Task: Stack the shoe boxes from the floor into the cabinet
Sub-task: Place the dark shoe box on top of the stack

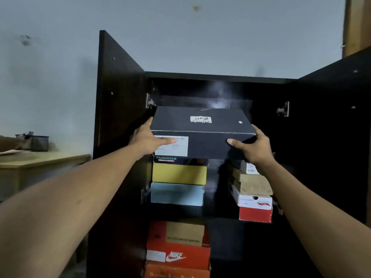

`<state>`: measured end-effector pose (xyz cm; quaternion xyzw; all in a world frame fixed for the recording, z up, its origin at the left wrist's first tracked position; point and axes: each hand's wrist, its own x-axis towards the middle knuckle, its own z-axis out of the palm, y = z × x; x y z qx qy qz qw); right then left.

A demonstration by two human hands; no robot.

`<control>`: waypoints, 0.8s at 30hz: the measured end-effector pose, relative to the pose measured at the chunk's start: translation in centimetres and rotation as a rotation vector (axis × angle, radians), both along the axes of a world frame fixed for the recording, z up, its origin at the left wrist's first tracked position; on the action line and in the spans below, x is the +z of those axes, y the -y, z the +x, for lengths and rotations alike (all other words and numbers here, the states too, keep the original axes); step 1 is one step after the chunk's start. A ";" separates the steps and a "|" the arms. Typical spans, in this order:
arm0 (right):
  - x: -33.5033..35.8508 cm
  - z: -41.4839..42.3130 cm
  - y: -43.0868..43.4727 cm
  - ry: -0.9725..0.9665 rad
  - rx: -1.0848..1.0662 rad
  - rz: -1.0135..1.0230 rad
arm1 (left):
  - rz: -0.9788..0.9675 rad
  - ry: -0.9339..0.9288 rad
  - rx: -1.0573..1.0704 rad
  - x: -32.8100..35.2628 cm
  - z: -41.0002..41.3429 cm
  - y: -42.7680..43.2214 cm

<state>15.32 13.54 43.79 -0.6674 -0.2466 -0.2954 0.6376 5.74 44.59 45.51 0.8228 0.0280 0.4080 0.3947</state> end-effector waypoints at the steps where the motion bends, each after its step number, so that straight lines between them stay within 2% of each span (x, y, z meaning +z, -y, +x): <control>1: 1.0 1.3 -0.5 0.020 -0.012 -0.003 | -0.023 0.025 0.001 0.9 0.9 -0.2; 4: 3.4 5.2 -2.1 0.059 -0.068 0.008 | -0.106 0.095 0.024 3.0 4.4 -0.8; 11: 7.2 13.9 -7.5 0.124 -0.215 0.095 | -0.133 0.280 0.086 6.9 14.6 -4.7; 17: 7.4 20.6 -10.9 0.072 -0.266 0.252 | -0.101 0.240 -0.029 7.7 22.4 -7.2; 21: 6.4 24.4 -12.6 0.155 -0.267 0.148 | 0.097 0.176 0.024 6.6 25.4 -7.8; 24: 5.8 26.9 -13.8 0.192 -0.245 -0.044 | 0.351 -0.020 0.119 5.6 27.5 -8.8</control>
